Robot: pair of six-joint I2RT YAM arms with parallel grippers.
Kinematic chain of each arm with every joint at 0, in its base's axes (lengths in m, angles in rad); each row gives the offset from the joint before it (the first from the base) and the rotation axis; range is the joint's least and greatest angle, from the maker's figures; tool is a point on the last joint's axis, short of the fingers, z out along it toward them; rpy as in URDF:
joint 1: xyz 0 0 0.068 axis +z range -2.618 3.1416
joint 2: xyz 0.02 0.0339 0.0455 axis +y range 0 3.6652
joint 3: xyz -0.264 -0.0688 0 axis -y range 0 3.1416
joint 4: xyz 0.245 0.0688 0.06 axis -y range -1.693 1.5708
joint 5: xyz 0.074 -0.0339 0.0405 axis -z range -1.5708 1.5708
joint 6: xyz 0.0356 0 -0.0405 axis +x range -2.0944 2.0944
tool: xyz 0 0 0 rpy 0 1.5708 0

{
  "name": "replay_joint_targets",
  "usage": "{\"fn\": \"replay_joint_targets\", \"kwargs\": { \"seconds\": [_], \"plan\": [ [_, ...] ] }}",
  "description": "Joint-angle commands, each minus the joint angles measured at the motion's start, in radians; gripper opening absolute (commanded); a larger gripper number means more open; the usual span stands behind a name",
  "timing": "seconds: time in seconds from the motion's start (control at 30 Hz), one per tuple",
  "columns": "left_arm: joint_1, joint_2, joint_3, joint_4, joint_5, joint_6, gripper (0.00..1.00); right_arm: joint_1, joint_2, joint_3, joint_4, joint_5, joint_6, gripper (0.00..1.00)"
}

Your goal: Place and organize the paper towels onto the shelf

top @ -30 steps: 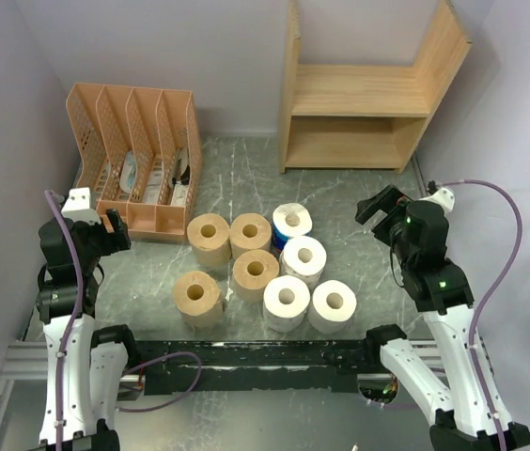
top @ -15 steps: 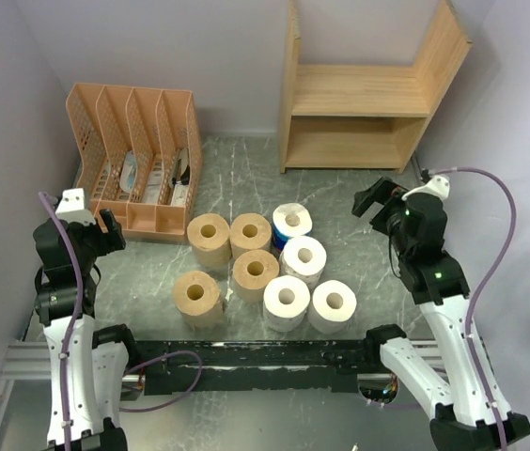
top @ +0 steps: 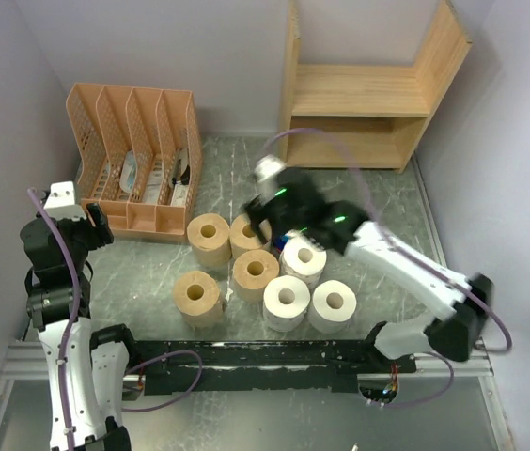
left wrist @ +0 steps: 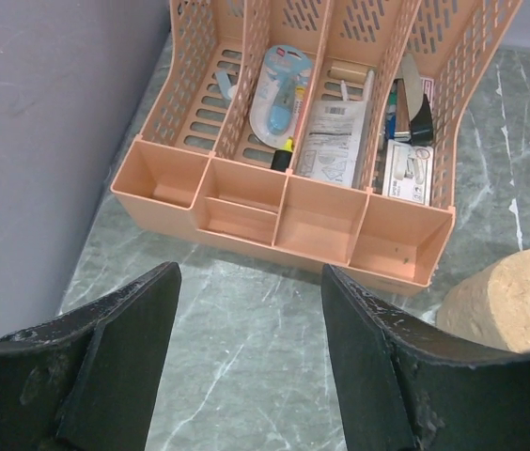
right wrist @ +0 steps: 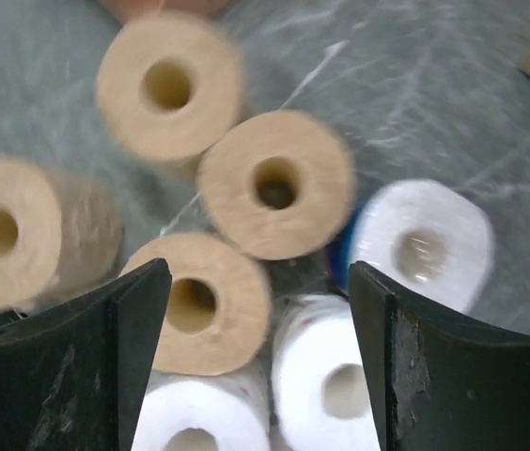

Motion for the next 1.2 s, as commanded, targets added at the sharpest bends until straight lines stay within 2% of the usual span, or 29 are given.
{"fn": "replay_joint_targets", "kwargs": {
  "seconds": [0.0,0.1,0.2,0.4,0.57,0.63,0.7,0.8,1.0,1.17],
  "plan": [
    [-0.002,-0.005,0.022,-0.011,-0.046,0.044,0.73,0.343,0.134,0.070,-0.278,0.460,-0.275,0.78],
    [-0.020,-0.010,0.007,-0.016,-0.048,0.056,0.72,0.358,0.132,0.120,-0.353,0.364,-0.252,0.79],
    [-0.039,-0.010,0.000,-0.019,-0.051,0.063,0.71,0.369,0.117,0.148,-0.460,0.301,-0.164,0.77],
    [-0.057,-0.019,-0.022,0.005,-0.015,0.058,0.70,0.482,0.095,0.117,-0.550,0.154,-0.001,0.73],
    [-0.063,-0.031,-0.020,-0.001,-0.018,0.064,0.69,0.574,0.149,0.161,-0.606,0.156,0.075,0.73],
    [-0.064,-0.038,-0.020,-0.003,-0.021,0.064,0.69,0.600,0.223,0.185,-0.680,0.215,0.152,0.73],
    [-0.063,-0.045,-0.017,-0.008,-0.023,0.068,0.69,0.611,0.303,0.201,-0.786,0.353,0.309,0.74],
    [-0.063,-0.063,-0.014,-0.013,-0.028,0.070,0.69,0.626,0.357,0.174,-0.794,0.363,0.456,0.74],
    [-0.076,-0.066,-0.018,-0.006,-0.027,0.072,0.68,0.667,0.450,0.074,-0.797,0.485,0.543,0.73],
    [-0.082,-0.067,-0.026,0.003,-0.017,0.071,0.68,0.688,0.473,0.076,-0.795,0.561,0.570,0.70]
  ]
}}
